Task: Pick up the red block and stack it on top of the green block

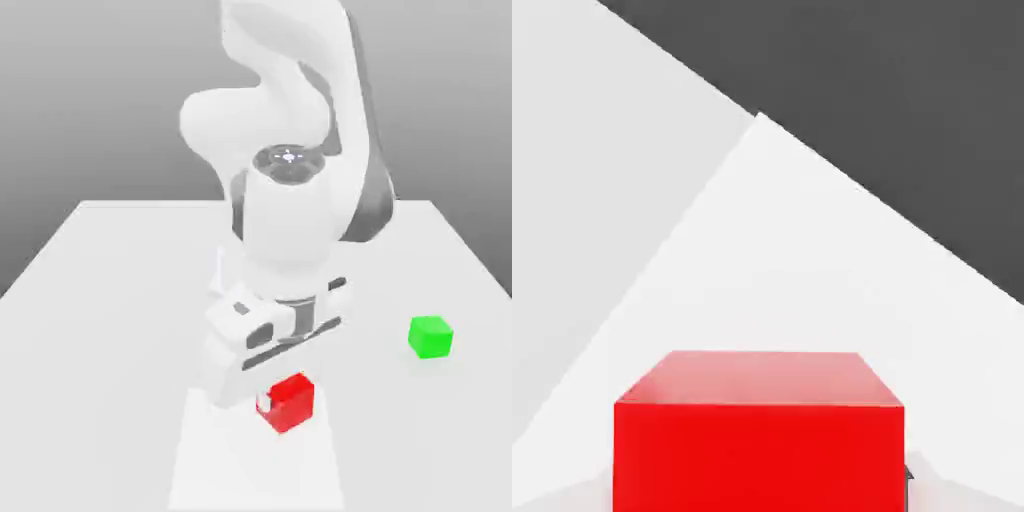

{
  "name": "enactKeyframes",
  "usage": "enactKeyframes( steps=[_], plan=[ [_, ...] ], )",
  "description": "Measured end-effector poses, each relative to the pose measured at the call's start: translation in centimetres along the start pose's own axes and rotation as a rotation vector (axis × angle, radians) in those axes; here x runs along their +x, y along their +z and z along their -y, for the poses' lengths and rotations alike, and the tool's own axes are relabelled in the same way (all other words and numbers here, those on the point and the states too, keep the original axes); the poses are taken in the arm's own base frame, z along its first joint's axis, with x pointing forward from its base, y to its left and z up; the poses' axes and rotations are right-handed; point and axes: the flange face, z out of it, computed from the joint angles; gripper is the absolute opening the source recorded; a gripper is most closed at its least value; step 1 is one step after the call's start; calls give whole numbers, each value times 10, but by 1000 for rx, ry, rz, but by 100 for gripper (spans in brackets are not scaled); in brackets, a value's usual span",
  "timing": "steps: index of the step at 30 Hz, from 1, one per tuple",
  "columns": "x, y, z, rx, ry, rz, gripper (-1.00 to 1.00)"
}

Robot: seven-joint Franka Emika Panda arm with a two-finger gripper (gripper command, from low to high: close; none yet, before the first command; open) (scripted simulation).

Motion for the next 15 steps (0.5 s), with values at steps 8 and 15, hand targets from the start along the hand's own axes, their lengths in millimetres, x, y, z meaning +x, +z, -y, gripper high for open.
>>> enactKeyframes(
  steps=[8, 15],
  plan=[
    [-101, -16, 152, -2, -736, 10, -100],
    [-163, 14, 200, -31, -1080, 11, -100]
  ],
)
